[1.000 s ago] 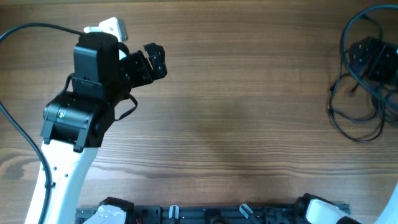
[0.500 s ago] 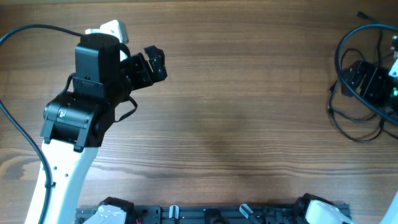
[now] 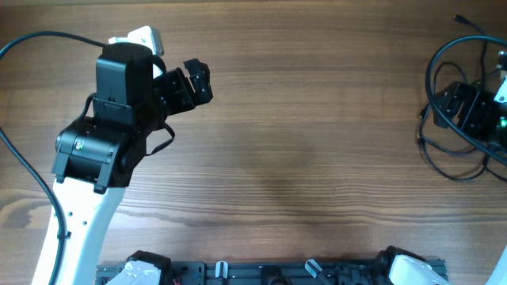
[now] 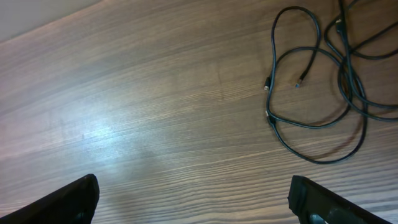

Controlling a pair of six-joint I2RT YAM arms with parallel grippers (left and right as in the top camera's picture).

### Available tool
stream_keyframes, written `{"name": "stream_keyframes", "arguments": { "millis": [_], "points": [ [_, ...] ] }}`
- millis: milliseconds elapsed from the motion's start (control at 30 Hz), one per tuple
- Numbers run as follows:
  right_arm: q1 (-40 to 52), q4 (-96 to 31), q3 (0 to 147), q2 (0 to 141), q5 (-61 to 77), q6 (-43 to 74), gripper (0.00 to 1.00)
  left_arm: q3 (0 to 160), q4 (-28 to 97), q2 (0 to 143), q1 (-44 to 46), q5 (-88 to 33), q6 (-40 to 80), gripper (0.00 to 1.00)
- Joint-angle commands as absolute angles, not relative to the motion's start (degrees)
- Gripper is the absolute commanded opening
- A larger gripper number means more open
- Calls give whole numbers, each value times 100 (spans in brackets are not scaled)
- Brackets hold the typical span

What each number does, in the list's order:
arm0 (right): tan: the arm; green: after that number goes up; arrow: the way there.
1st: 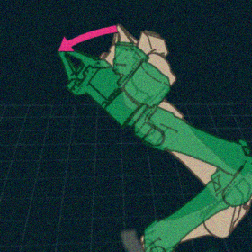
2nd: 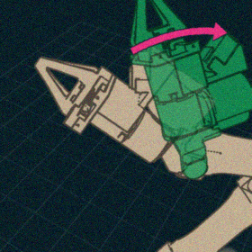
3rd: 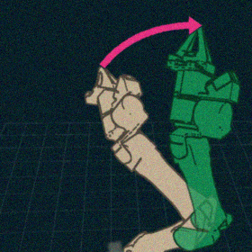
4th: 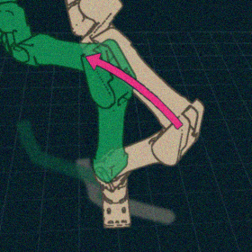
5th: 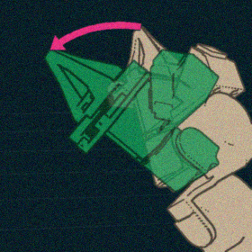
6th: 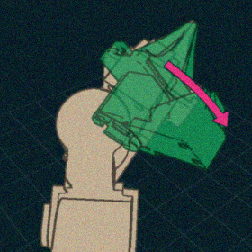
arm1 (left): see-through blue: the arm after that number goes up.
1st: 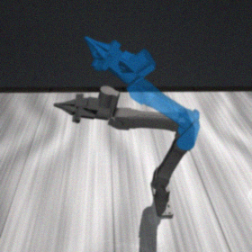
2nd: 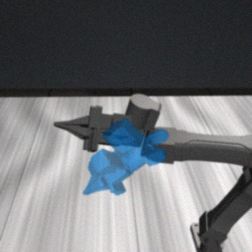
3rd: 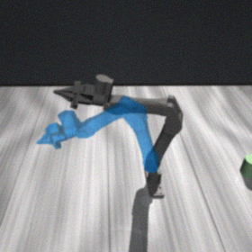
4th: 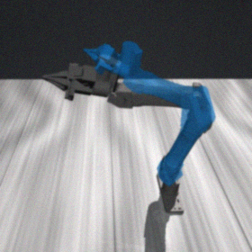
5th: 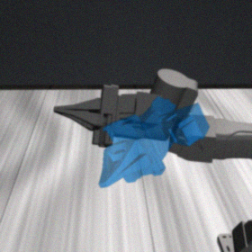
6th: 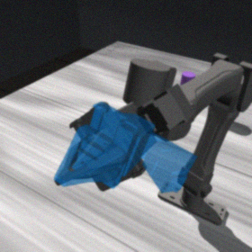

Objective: Untangle cables

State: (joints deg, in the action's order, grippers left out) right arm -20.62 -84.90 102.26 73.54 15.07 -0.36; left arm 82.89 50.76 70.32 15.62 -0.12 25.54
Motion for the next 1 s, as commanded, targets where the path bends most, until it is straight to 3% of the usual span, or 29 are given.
{"name": "stream_keyframes", "arguments": {
  "millis": [0,233,333,667,967],
  "points": [
    [-2043,-8506,10263,7295,1756,-132,99,8326,5092,7072,1525,-58,2440,100],
    [-2043,-8062,10265,7295,2456,-180,100,8326,5092,7072,1525,-58,2440,100],
    [-2043,-7771,10265,7275,3039,-746,100,8326,5092,7072,1525,-58,2440,100],
    [-2043,-7518,10285,6536,3446,-882,100,8326,5092,7072,1525,-58,2440,100],
    [-2045,-7743,10285,6128,3098,-298,100,8326,5092,7072,1525,-58,2438,100]
  ]
}}
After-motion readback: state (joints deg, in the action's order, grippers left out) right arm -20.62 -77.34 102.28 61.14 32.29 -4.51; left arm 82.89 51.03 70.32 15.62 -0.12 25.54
